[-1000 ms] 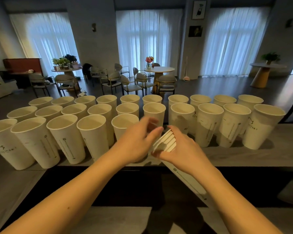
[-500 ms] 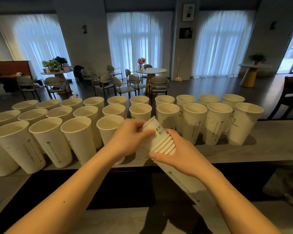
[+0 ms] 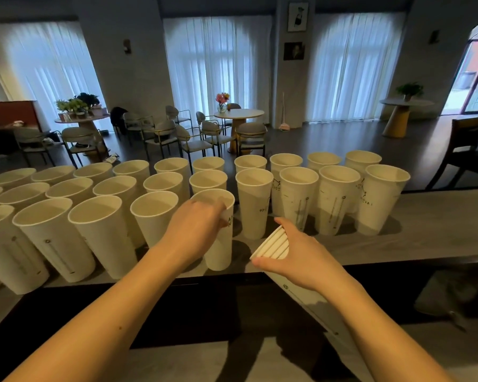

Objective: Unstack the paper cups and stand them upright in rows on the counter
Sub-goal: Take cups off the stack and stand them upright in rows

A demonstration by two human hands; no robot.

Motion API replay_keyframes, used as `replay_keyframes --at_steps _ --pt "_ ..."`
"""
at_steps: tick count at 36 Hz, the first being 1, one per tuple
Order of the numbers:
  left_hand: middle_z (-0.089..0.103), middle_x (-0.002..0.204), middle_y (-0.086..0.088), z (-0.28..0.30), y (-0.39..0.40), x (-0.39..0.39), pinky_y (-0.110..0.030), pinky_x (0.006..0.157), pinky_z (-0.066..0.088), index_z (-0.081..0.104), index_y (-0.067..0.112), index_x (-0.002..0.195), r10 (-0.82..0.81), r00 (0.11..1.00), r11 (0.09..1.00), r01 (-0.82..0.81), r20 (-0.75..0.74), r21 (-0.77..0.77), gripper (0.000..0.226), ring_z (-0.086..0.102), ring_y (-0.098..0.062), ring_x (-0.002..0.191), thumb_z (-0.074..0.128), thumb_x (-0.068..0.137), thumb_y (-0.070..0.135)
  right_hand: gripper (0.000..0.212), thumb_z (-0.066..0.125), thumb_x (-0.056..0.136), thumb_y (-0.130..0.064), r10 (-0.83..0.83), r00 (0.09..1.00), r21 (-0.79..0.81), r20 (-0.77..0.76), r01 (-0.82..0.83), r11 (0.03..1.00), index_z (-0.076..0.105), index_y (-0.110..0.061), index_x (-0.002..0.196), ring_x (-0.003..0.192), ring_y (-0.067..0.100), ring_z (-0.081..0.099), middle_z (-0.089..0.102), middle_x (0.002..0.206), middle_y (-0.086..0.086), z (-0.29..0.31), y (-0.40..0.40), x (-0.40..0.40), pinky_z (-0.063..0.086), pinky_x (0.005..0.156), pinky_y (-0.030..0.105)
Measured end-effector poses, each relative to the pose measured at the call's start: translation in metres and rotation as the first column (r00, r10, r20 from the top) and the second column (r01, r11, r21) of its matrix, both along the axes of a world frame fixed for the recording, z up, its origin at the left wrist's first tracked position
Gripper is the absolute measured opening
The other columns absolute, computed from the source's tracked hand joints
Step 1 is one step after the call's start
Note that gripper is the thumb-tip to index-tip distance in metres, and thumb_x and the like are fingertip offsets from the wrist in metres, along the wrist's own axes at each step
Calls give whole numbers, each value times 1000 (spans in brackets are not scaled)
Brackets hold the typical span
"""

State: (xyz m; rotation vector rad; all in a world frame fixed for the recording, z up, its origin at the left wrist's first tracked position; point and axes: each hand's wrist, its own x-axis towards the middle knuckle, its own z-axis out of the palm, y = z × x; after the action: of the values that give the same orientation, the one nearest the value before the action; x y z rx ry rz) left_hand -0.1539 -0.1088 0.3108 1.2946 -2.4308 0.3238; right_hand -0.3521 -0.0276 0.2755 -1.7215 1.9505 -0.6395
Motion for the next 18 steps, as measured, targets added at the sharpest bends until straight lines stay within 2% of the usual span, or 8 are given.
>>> replay_keyframes --at_steps 5,9,11,13,15,17,18 --pt "70 103 -5 1 -8 3 -34 79 54 63 19 111 4 998 999 -2 58 -34 25 66 -23 93 61 92 35 115 75 71 -70 -1 1000 -1 18 1 1000 10 -35 158 138 23 41 36 157 -1 0 0 -5 39 108 40" --pt "70 101 -5 1 -11 4 -35 78 55 63 19 108 16 997 1000 -15 75 -3 25 66 -22 91 61 92 38 111 76 68 -72 -28 999 14 44 28 1000 21 -26 153 126 17 49 46 146 -3 0 0 -7 47 99 34" --pt "69 104 -4 4 -10 1 -33 78 53 60 19 113 33 997 999 -34 67 18 32 65 -22 93 61 91 42 107 75 67 -73 -33 998 8 45 33 999 25 -25 149 117 14 51 49 140 -4 -1 1 -8 49 93 31" --pt "68 114 -5 8 -7 -2 -36 85 52 53 19 127 35 999 999 -35 -13 -13 46 62 -23 102 61 90 45 104 74 68 -73 -38 998 -9 52 38 999 27 -25 148 111 11 50 50 134 -6 1 2 -9 48 88 28" --pt "65 125 -3 12 0 -4 -38 93 49 42 16 141 -53 981 992 30 -185 -124 57 58 -23 114 57 92 40 101 74 69 -73 -38 998 -37 56 40 999 28 -27 146 108 11 49 49 125 -9 4 5 -8 46 85 27" --pt "65 122 -1 16 14 -12 -36 95 48 42 15 143 -199 930 968 139 -309 -207 55 58 -18 114 50 93 38 94 74 69 -73 -28 998 -72 47 32 997 30 -31 141 105 10 48 46 115 -13 7 9 -8 44 82 26" --pt "66 119 2 17 22 -18 -33 94 48 45 17 141 -242 894 967 192 -376 -166 52 58 -14 111 47 94 38 88 74 69 -72 -21 999 -88 49 25 996 32 -34 136 103 10 49 47 110 -15 9 11 -8 44 80 26"
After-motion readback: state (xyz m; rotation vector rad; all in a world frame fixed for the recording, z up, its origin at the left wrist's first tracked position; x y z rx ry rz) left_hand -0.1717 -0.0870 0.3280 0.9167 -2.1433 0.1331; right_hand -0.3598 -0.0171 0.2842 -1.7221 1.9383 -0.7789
